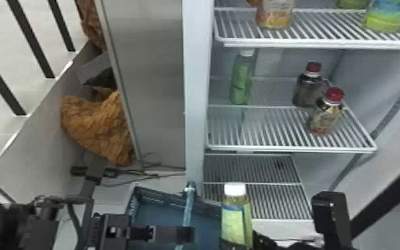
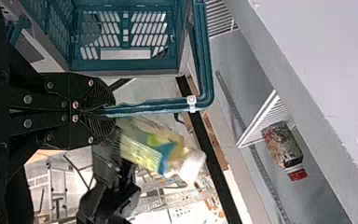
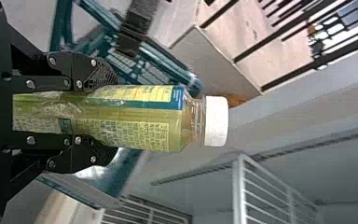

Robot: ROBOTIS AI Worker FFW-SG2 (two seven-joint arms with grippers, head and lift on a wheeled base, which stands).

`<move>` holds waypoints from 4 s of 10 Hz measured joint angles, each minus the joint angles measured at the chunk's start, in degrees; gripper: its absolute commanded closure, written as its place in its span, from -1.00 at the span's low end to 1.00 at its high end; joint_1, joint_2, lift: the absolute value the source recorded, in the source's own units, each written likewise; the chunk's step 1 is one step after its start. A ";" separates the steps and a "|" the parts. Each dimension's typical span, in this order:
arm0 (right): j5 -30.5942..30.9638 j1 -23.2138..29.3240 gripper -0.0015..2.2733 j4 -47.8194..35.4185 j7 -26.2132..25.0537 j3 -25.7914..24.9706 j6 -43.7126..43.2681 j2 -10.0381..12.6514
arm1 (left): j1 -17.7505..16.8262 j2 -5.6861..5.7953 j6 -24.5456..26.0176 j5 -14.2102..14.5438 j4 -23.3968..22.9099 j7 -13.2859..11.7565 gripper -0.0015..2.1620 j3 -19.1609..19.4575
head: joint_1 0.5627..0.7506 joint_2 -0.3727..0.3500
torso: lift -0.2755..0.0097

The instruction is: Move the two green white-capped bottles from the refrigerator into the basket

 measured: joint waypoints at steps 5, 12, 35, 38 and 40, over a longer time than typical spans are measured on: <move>-2.55 -7.56 -0.44 11.51 2.59 3.75 5.32 -1.23 | -0.28 0.00 0.00 -0.40 0.00 0.00 0.09 -0.24 | 0.41 0.12 | -0.92; 1.82 -8.76 -0.89 12.30 3.98 3.66 -0.42 -1.02 | -0.29 -0.02 0.00 -0.52 0.06 0.00 0.09 -0.11 | 0.41 0.08 | -0.92; 9.92 -14.11 -0.95 32.71 -17.39 0.47 -64.88 4.62 | -0.97 -0.26 0.00 -0.49 0.14 0.09 0.09 -0.98 | 0.41 -0.39 | -0.92; 9.68 -17.74 -0.96 38.03 -17.39 0.58 -66.10 4.82 | -1.15 -0.19 0.00 -0.54 0.14 0.09 0.09 -1.22 | 0.41 -0.39 | -0.92; 9.64 -21.10 -0.98 42.21 -17.38 0.59 -67.77 4.89 | -1.19 -0.17 0.00 -0.48 0.16 0.09 0.09 -1.17 | 0.41 -0.39 | -0.92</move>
